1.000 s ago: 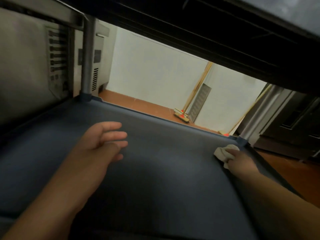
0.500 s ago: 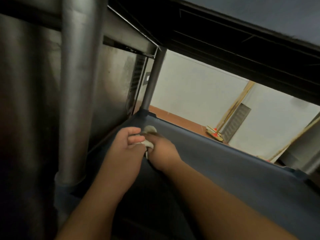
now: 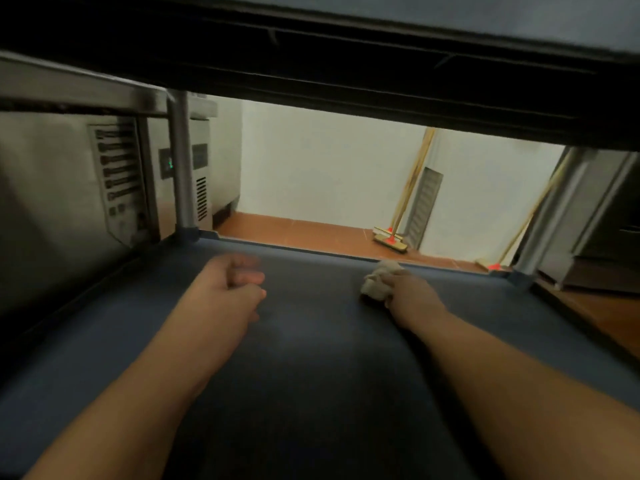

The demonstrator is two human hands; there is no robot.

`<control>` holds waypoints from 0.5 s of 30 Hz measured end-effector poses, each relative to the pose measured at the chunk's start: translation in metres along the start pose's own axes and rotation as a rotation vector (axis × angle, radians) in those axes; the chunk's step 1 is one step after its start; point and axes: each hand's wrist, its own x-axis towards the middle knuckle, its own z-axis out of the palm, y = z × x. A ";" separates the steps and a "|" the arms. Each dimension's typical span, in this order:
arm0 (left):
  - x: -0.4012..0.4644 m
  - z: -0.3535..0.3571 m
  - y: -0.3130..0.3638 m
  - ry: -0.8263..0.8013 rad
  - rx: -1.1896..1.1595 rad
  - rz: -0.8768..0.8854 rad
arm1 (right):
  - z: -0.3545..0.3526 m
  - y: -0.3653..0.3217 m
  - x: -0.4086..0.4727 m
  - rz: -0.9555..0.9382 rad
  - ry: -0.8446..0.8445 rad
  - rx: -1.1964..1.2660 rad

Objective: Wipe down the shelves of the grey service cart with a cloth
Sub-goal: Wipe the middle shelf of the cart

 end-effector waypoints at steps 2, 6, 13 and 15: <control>-0.004 0.025 0.003 -0.047 -0.006 -0.014 | -0.015 0.071 -0.014 0.124 0.055 0.010; -0.015 0.061 0.005 -0.136 0.031 0.001 | -0.038 0.158 -0.052 0.324 0.064 0.035; -0.037 0.033 -0.002 -0.102 -0.030 0.040 | -0.041 0.121 -0.071 0.312 0.029 0.159; -0.042 0.016 -0.006 -0.090 -0.063 0.032 | -0.036 0.068 -0.075 0.169 0.007 0.112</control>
